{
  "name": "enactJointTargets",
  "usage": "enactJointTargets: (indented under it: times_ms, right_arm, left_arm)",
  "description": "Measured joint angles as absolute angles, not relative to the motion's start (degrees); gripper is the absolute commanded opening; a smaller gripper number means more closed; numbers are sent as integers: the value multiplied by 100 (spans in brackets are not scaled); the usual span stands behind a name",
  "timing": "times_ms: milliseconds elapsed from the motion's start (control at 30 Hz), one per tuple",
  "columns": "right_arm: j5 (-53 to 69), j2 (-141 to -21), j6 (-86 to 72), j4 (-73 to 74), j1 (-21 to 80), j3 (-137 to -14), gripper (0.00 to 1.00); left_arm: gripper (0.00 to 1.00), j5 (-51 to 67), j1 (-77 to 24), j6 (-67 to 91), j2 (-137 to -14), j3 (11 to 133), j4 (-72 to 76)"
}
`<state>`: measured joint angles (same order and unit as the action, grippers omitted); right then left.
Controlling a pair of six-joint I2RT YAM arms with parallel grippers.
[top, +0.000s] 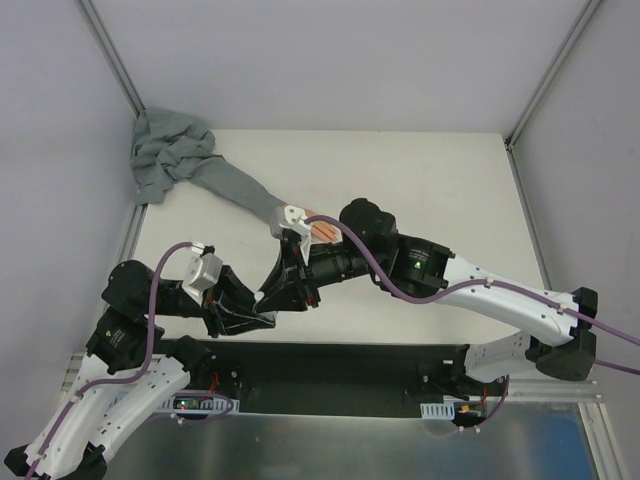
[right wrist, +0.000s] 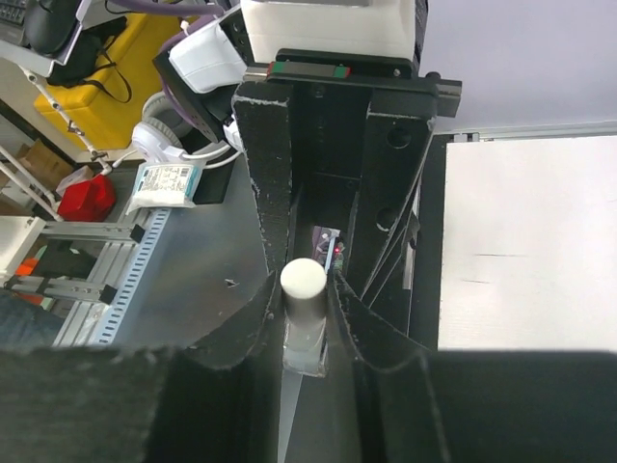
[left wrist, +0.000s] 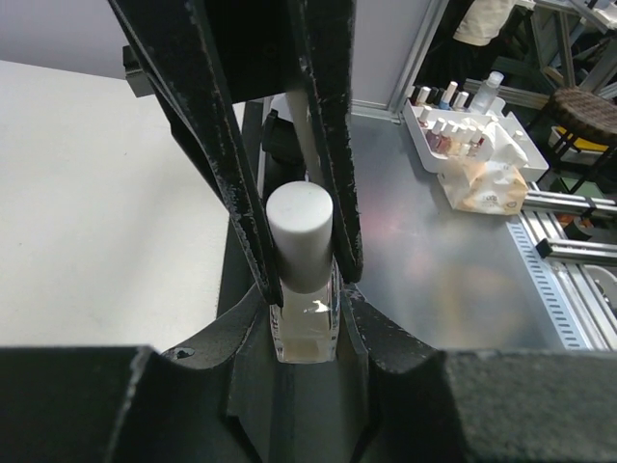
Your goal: Paint the nails
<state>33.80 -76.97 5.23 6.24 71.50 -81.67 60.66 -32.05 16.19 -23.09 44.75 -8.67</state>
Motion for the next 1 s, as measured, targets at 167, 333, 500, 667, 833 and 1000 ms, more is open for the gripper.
enactJointTargets:
  times_ms: [167,333,500,667,833,1000]
  right_arm:
    - [3476,-7749,561,569,7124,-8195,1]
    - [2775,-7522,585,239,7194,-7872,1]
    - [-2591,-7373,1155,-123,8906,-7594,1]
    - [-5734,-8221,1293,-290,9570,-8060,16]
    - [-5826,-8311,1212,246,9496,-8276,37]
    - [-4069,-7649,1188,954,9308,-8160,60]
  left_arm:
    - [0,6084,-3205,1747,-2305,4488,-862]
    - [0,5492,-3223,1712,-2296,4556,-987]
    - [0,4204,-3238,1264,-2440,4628,-1100]
    - [0,3771,-3315,797,-2921,4676,-1164]
    - [0,3695,-3343,615,-3118,4678,-1127]
    - [0,3667,-3218,591,-2926,4676,-1153]
